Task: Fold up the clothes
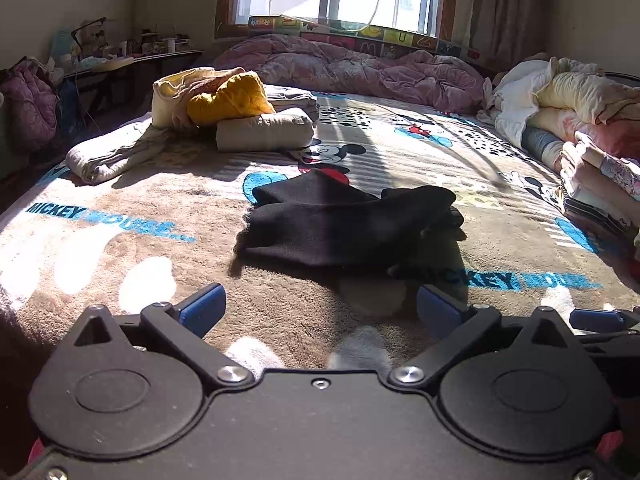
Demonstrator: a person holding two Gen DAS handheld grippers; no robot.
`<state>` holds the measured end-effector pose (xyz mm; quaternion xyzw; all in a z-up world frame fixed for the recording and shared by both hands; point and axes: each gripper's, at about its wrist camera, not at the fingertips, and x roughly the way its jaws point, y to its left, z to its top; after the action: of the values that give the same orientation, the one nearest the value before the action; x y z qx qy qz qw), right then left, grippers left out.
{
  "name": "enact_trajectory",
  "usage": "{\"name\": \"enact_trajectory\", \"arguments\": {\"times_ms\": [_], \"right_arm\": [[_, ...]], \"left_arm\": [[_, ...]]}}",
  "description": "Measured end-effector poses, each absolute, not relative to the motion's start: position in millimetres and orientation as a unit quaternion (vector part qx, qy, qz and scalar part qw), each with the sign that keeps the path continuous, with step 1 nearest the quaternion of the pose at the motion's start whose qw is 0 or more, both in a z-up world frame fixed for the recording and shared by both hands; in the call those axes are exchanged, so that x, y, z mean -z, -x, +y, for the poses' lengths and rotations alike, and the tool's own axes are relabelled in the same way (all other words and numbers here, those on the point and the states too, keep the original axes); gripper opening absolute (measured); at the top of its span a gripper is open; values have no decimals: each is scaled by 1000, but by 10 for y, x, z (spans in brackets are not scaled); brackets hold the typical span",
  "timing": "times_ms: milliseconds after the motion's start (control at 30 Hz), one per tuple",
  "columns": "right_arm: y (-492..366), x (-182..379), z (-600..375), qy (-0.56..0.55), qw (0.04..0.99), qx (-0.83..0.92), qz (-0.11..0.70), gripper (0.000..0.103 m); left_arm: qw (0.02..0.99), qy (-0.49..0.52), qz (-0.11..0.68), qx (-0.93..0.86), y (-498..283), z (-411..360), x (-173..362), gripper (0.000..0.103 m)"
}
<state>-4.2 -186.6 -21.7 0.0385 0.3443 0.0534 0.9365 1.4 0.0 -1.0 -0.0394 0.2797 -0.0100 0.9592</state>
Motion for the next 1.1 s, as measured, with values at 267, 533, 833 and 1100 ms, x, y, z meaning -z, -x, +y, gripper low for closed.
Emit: {"name": "enact_trajectory", "arguments": {"times_ms": [267, 533, 833, 1100], "right_arm": [[53, 248, -1857, -35, 936, -51, 347, 102], [45, 283, -1867, -37, 936, -54, 346, 102], [30, 286, -1864, -37, 935, -55, 348, 102], [28, 277, -1854, -35, 935, -53, 348, 102]], "left_arm": [[958, 28, 285, 3, -29, -25, 59, 103], [956, 32, 290, 2, -53, -20, 86, 103], [956, 33, 293, 0, -60, -14, 116, 103], [955, 33, 294, -2, -74, 10, 127, 103]]}}
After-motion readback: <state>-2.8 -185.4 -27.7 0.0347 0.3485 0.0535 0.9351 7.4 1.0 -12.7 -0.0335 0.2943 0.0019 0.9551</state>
